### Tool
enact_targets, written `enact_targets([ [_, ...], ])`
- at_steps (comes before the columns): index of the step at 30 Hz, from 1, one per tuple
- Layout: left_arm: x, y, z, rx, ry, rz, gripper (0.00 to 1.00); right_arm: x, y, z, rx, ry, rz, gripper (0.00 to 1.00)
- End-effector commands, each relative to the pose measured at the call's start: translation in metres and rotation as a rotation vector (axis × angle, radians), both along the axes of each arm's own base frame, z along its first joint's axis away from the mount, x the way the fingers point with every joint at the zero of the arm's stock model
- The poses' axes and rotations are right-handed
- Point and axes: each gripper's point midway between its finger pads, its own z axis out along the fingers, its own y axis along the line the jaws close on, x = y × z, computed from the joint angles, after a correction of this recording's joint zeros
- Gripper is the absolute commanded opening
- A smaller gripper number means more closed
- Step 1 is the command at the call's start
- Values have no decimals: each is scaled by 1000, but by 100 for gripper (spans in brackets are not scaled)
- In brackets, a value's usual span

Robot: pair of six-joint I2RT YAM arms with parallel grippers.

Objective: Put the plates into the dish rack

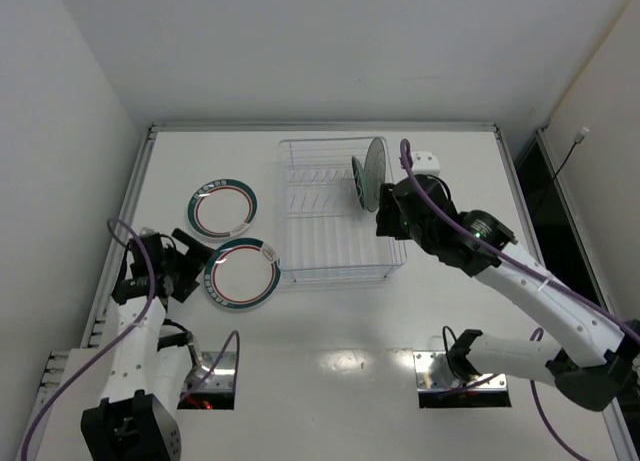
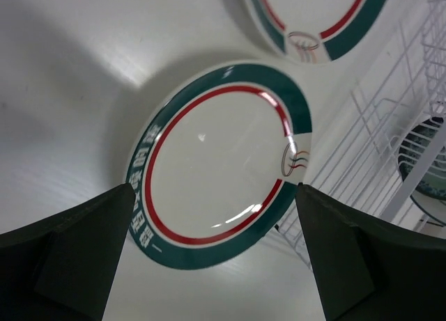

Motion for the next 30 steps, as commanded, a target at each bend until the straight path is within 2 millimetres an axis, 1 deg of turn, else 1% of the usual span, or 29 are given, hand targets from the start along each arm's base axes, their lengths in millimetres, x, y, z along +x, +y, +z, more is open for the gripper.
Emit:
enact_targets([
  [1, -7, -14, -2, -181, 18, 78, 100, -10, 2, 1, 77, -8, 36, 54],
  [2, -9, -15, -3, -191, 33, 86, 100, -14, -1, 0, 74, -6, 36, 54],
  [3, -14, -14, -10, -204, 61, 117, 100, -15, -3, 3, 84, -16, 37, 54],
  [4, -18, -15, -14, -213, 75, 126, 100, -18, -11, 6, 75, -25, 20, 55],
  [5, -20, -16, -15, -222, 86, 133, 100, -20, -12, 5, 68, -19, 19, 55],
  [6, -24, -18, -24, -243, 113, 153, 100, -20, -15, 9, 74, -32, 12, 57],
  [7, -28, -18, -29, -247, 134, 169, 100, -21, -16, 7, 68, -26, 12, 57],
  [8, -30, -19, -34, -256, 147, 178, 100, -22, -17, 14, 81, -40, 12, 57],
  [9, -35, -18, -39, -253, 169, 186, 100, -22, -17, 14, 81, -40, 12, 57],
  [13, -46, -10, -53, -198, 219, 213, 100, -22, -17, 17, 80, -49, 17, 57],
  [15, -49, -9, -57, -187, 229, 212, 100, -22, -17, 17, 80, -49, 17, 57],
  [16, -46, -9, -56, -184, 216, 211, 100, -22, -17, 17, 80, -49, 17, 57],
  [17, -45, -10, -58, -191, 207, 204, 100, -22, -15, 21, 90, -51, 25, 57],
  [19, -47, -18, -68, -232, 230, 179, 100, -23, -16, 19, 84, -45, 25, 57],
  [21, -48, -24, -80, -257, 231, 161, 96, -23, -16, 23, 90, -51, 25, 57],
  [23, -50, -29, -89, -282, 245, 147, 86, -24, -17, 25, 97, -58, 25, 58],
  [25, -50, -31, -97, -295, 238, 147, 77, -25, -18, 27, 95, -56, 25, 58],
  [27, -49, -30, -99, -294, 234, 146, 74, -28, -20, 26, 91, -42, 20, 58],
  [28, -48, -31, -101, -299, 224, 140, 71, -28, -23, 33, 100, -60, 13, 60],
  [29, -48, -31, -103, -298, 219, 139, 58, -28, -23, 33, 100, -60, 13, 61],
  [30, -47, -33, -103, -301, 215, 121, 51, -28, -26, 35, 106, -67, 4, 61],
])
